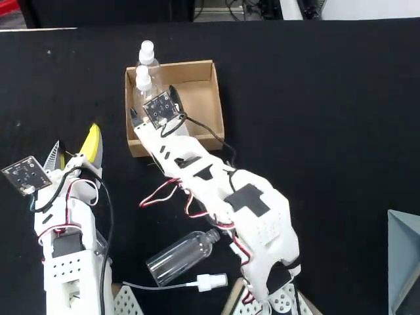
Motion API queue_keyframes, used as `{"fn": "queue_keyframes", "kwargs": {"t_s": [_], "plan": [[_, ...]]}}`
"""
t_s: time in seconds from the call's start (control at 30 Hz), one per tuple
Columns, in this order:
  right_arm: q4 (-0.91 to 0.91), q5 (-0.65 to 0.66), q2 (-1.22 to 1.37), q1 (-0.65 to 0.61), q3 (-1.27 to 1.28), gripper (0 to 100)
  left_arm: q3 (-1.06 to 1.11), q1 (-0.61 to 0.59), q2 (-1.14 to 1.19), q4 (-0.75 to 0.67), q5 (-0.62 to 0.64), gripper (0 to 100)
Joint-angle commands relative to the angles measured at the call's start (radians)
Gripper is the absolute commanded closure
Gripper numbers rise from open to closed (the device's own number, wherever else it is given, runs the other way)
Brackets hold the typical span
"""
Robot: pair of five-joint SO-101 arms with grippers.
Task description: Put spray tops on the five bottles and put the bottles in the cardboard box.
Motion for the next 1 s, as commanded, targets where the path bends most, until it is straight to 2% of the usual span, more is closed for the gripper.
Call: {"fn": "queue_keyframes", "kwargs": {"t_s": [0.0, 0.37, 0.6, 0.97], "plan": [[0.006, 0.008, -0.130, -0.021, 0.022, 65.8, 0.012, 0.004, -0.014, 0.006, -0.006, 70], [0.032, 0.009, -0.282, -0.017, 0.154, 65.8, 0.012, 0.004, -0.014, 0.006, -0.006, 70], [0.353, 0.015, -0.432, -0.015, 0.176, 65.5, 0.012, 0.004, -0.014, 0.006, -0.006, 70], [0.678, 0.015, -0.619, 0.029, 0.174, 65.8, 0.012, 0.002, -0.014, 0.006, -0.006, 70]]}}
